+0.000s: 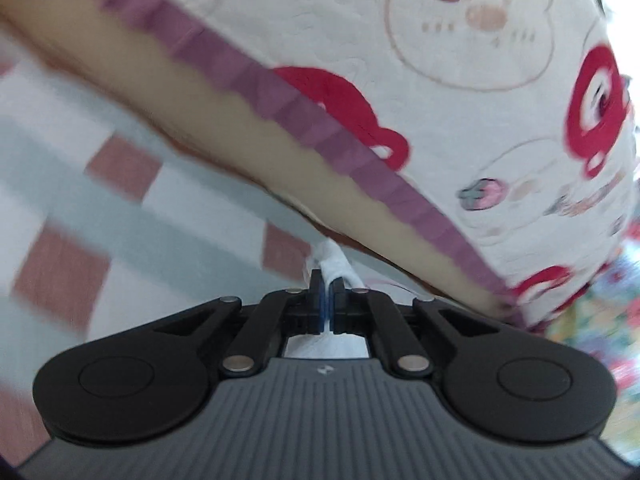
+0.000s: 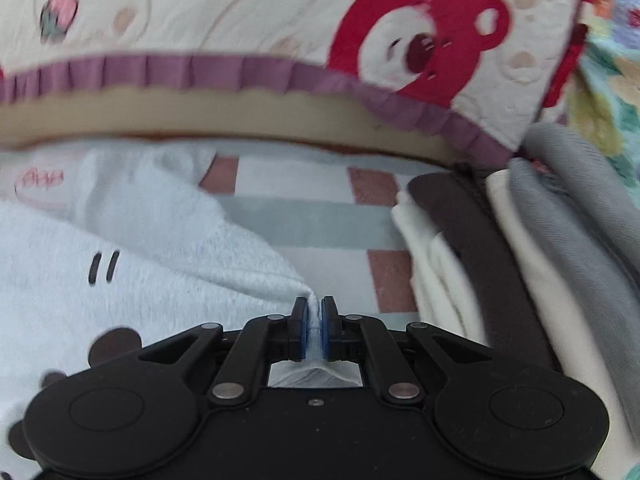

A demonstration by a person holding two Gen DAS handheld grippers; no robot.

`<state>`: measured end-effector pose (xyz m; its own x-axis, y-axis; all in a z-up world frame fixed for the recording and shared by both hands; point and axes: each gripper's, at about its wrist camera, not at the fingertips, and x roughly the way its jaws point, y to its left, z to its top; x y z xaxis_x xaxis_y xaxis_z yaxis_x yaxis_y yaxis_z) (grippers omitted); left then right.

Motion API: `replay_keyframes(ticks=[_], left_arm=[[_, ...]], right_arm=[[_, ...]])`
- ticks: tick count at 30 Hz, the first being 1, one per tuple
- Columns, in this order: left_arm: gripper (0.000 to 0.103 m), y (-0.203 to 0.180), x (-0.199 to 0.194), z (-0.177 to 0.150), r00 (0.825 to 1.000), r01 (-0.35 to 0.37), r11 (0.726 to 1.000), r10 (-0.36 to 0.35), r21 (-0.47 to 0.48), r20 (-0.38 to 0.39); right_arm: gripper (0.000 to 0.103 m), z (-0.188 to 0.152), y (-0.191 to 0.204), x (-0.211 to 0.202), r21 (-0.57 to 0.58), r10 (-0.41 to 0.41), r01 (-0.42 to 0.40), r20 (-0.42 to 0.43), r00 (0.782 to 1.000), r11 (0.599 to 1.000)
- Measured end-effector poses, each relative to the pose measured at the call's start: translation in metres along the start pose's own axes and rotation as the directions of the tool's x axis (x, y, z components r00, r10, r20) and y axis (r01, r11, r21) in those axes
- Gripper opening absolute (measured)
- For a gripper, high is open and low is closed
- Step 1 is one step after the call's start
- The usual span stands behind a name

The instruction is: Fold clothes

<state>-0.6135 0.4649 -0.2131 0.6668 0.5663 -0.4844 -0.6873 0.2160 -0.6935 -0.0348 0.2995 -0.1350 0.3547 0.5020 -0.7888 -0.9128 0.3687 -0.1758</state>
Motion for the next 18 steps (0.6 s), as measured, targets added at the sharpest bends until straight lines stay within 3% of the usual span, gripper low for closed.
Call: replay_keyframes(ticks=[5, 9, 11, 14, 16, 18], left_arm=[[0.002, -0.012, -0.019, -0.071, 0.986, -0.064, 0.998, 0.067, 0.025, -0.154], [0.002, -0.025, -0.022, -0.125, 0.943, -0.126, 0.985, 0.155, 0.115, -0.295], [0.003, -0.039, -0.026, -0.133, 0.941, -0.165, 0.961, 0.221, 0.222, -0.256], [0.011, -0.063, -0.034, -0.138, 0.943, -0.224, 0.893, 0.300, 0.389, -0.145], [0.042, -0.079, -0.038, -0.139, 0.945, -0.255, 0.841, 0.322, 0.478, -0.062], [0.057, -0.093, -0.033, -0.133, 0.957, -0.248, 0.811, 0.291, 0.530, 0.002]], right_arm=[[0.006, -0.007, 0.006, 0.008, -0.084, -0.079, 0.077, -0.012, 0.997, 0.993], [0.006, -0.023, 0.017, 0.035, -0.102, -0.105, 0.098, -0.067, 0.992, 0.990], [0.007, -0.030, 0.019, 0.044, -0.090, -0.109, 0.102, -0.082, 0.991, 0.991], [0.009, -0.039, 0.022, 0.048, -0.057, -0.098, 0.093, -0.089, 0.991, 0.994], [0.010, -0.043, 0.022, 0.046, -0.055, -0.088, 0.083, -0.082, 0.993, 0.995], [0.010, -0.046, 0.022, 0.044, -0.054, -0.078, 0.074, -0.075, 0.994, 0.996]])
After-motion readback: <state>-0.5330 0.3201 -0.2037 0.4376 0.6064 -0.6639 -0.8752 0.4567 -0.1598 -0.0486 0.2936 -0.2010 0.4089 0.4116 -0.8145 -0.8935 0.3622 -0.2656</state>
